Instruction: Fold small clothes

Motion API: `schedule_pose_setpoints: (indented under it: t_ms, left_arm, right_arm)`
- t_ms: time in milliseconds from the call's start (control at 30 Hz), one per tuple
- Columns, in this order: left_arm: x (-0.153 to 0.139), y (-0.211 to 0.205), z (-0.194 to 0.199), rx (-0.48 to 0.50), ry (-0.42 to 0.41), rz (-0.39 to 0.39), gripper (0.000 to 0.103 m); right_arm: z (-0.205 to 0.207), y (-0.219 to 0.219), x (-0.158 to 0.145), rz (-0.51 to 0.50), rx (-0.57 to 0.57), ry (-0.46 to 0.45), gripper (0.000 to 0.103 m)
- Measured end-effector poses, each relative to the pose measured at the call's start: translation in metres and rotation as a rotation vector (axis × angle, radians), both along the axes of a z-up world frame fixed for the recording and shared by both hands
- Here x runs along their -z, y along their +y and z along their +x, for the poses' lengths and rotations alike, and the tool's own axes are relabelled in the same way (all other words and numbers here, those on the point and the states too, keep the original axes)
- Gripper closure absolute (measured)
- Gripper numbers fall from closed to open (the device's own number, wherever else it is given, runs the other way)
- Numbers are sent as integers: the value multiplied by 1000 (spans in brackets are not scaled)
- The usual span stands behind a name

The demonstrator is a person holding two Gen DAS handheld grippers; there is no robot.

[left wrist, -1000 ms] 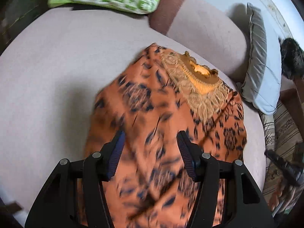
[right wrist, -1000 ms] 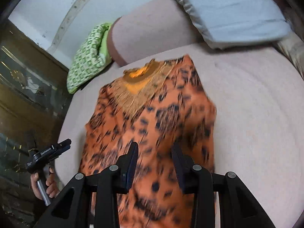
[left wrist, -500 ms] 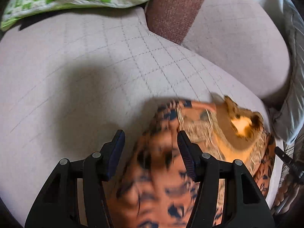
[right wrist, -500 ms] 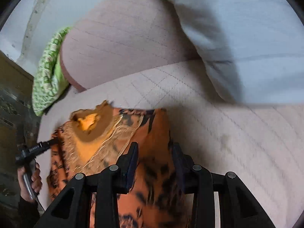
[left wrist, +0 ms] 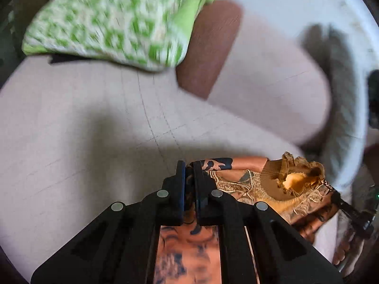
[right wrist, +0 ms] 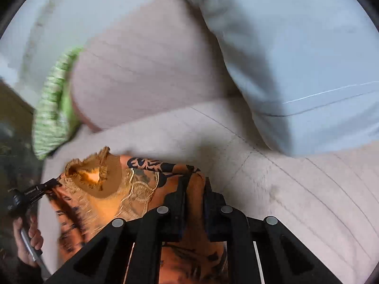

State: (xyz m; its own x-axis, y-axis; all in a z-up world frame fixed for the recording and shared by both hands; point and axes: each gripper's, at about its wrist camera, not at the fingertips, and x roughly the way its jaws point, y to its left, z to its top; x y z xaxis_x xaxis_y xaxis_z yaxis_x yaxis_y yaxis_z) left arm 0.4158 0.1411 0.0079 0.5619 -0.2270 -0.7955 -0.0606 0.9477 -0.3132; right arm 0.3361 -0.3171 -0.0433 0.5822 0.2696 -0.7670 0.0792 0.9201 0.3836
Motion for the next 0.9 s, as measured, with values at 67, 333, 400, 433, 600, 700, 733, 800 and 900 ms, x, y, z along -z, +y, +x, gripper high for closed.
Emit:
schedule_pose_setpoints:
  t_ms: [67, 333, 400, 433, 600, 700, 733, 800, 900]
  left_arm:
    - [-33, 10, -52, 9, -75, -19, 98]
    - [-41, 44, -255, -13, -107, -81, 98]
    - [-7, 47, -285, -51, -24, -95, 98]
    - [21, 49, -296, -85, 53, -114, 98]
    - [103, 50, -321, -178, 216, -118, 98]
    - [86, 54, -330, -161, 162, -185, 96]
    - [83, 55, -336, -152, 156, -191, 95]
    - [83, 58, -348, -146, 167, -193, 95]
    - [87, 65, -366, -157, 205, -280, 95]
  right_arm:
    - [-42, 1, -25, 4, -23, -47, 92]
    - [-256, 8, -54, 101, -59, -91, 92]
    - [-304, 17, -30, 108, -25, -31, 92]
    - [-320, 20, -15, 109, 0, -6, 92]
    - [-341, 48, 57, -81, 53, 207, 92]
    - [-343, 44, 48, -76, 44, 173, 92]
    - [-345, 41, 47, -71, 39, 174, 92]
    - [-360, 31, 50, -17, 67, 179, 89]
    - [-384, 22, 49, 95, 100, 162, 85]
